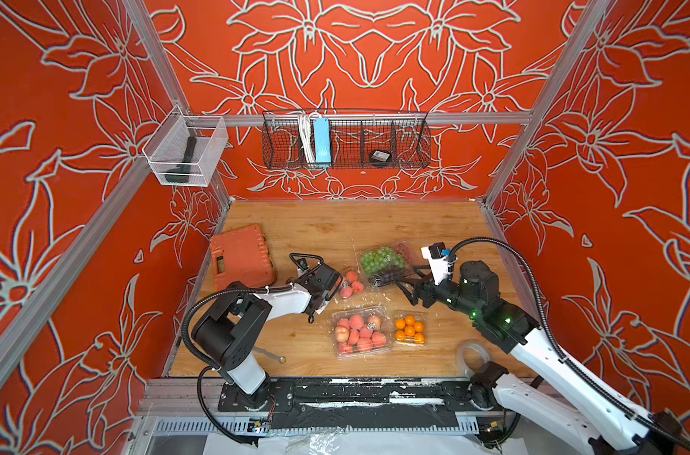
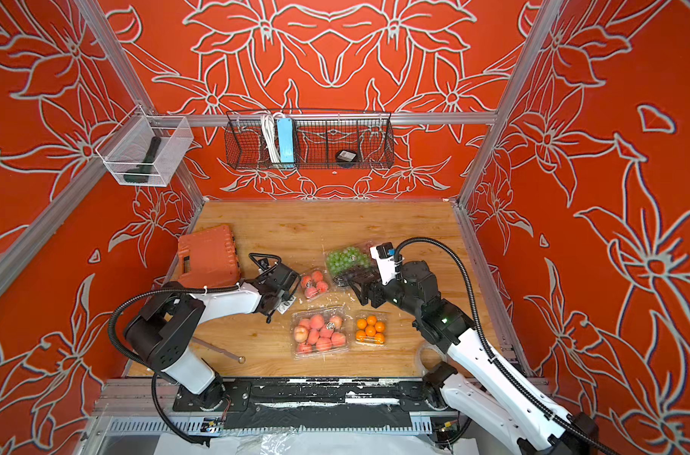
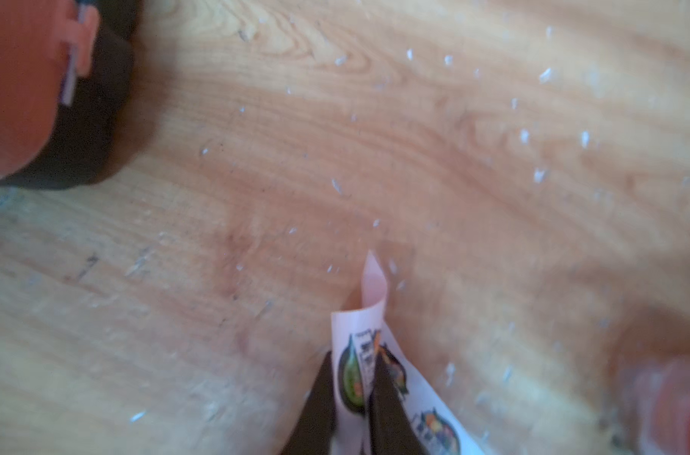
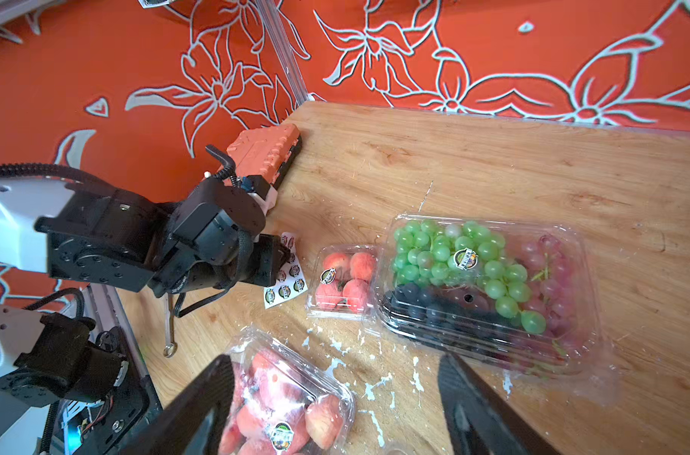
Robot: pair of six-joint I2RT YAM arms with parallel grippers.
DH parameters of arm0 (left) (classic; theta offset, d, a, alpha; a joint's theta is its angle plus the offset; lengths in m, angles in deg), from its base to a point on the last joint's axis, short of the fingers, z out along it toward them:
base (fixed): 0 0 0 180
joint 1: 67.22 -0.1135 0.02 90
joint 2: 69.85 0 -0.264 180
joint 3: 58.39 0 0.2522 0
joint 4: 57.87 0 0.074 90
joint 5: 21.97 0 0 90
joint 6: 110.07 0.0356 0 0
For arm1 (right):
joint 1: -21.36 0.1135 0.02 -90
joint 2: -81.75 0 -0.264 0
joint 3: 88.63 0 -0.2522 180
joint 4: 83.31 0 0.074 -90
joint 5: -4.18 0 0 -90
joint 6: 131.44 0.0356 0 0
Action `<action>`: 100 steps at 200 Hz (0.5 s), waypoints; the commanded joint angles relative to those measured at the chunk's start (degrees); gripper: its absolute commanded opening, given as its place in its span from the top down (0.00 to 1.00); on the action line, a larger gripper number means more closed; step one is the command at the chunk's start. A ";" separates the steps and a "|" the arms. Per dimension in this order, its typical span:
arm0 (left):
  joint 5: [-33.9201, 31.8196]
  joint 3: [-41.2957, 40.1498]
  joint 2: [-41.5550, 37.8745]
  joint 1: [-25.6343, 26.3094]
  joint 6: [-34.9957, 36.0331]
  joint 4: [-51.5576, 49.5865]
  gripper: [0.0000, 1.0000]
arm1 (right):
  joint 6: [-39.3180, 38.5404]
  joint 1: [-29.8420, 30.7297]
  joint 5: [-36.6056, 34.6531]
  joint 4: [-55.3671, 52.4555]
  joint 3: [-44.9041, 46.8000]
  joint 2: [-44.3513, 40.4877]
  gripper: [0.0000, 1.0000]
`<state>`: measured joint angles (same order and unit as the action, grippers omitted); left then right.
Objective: Label fruit boxes
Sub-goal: Pick up the label sticker from the center of the board.
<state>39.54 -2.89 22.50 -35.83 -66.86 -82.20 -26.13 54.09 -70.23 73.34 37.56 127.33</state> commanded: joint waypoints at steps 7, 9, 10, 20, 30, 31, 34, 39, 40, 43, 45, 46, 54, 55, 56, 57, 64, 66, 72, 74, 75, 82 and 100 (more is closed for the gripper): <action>2.91 -2.95 -3.61 -0.20 1.43 -4.94 0.95 | 0.50 0.12 0.67 1.18 0.16 0.46 0.17; 2.91 -2.97 -3.90 -0.20 1.59 -4.84 0.95 | 0.51 0.14 0.64 1.20 0.17 0.65 0.17; 2.91 -3.02 -4.09 -0.20 1.69 -4.83 0.95 | 0.51 0.14 0.65 1.22 0.21 0.69 0.17; 2.67 -3.21 -5.70 -0.22 2.36 -4.93 0.96 | 0.51 0.09 0.73 1.41 0.15 1.30 0.17; 2.30 -3.73 -8.13 -0.20 3.25 -4.44 0.96 | 0.53 0.12 0.83 1.75 0.08 2.03 0.17; 2.30 -3.75 -8.45 -0.20 3.31 -4.40 0.96 | 0.56 0.13 0.83 1.80 0.03 2.13 0.17; 2.08 -3.92 -9.41 -0.27 3.55 -4.38 0.96 | 0.55 0.13 0.84 1.84 0.05 2.48 0.17; 1.70 -4.18 -11.19 -0.27 3.91 -4.44 0.96 | 0.51 0.13 0.92 1.85 -0.18 2.93 0.17; 1.56 -4.24 -11.56 -0.28 4.03 -4.45 0.96 | 0.51 0.09 0.93 1.85 -0.23 3.06 0.17; 1.31 -4.36 -12.85 -0.28 4.35 -4.30 0.96 | 0.53 0.13 1.03 1.78 -0.29 3.40 0.17; 1.30 -4.53 -13.81 -0.28 4.82 -4.07 0.96 | 0.52 0.07 1.13 1.77 -0.42 3.64 0.17; 1.27 -4.59 -14.32 -0.28 5.06 -3.91 0.96 | 0.51 0.11 1.16 1.72 -0.49 3.77 0.17; 1.87 -5.73 -18.65 -0.28 6.98 -1.93 0.96 | 0.51 0.06 1.96 1.43 -0.94 4.80 0.16; 2.04 -5.93 -19.34 -0.28 7.24 -1.66 0.96 | 0.55 0.06 2.10 1.37 -1.01 4.92 0.16; 2.13 -6.13 -19.99 -0.28 7.50 -1.39 0.96 | 0.58 0.05 2.26 1.35 -1.09 4.98 0.16; 2.26 -6.31 -20.62 -0.28 7.76 -1.08 0.96 | 0.59 0.05 2.43 1.34 -1.17 5.14 0.16; 3.18 -7.40 -24.93 -0.28 9.67 0.66 0.95 | 0.78 0.11 3.71 1.32 -1.70 5.98 0.15; 3.40 -7.66 -26.11 -0.28 10.24 1.17 0.95 | 0.77 0.13 4.13 1.34 -1.87 6.20 0.15; 4.68 -8.33 -29.73 -0.26 12.36 2.53 0.95 | 1.02 0.13 5.37 1.45 -2.29 6.68 0.14; 5.09 -8.56 -30.89 -0.23 12.98 3.02 0.95 | 1.12 0.14 5.66 1.60 -2.37 6.81 0.14; 5.36 -8.62 -31.47 -0.22 13.40 3.28 0.94 | 1.21 0.14 5.80 1.68 -2.43 6.89 0.13; 7.87 -9.54 -35.06 -0.20 16.01 5.59 0.93 | 2.08 0.14 6.76 2.49 -2.65 7.35 0.12; 14.72 -11.36 -44.23 -0.04 20.26 11.28 0.91 | 4.15 0.20 13.63 6.13 -3.13 8.43 0.06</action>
<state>46.41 -12.42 -12.93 -35.83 -54.57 -79.18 -24.60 54.09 -65.51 74.70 37.10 135.00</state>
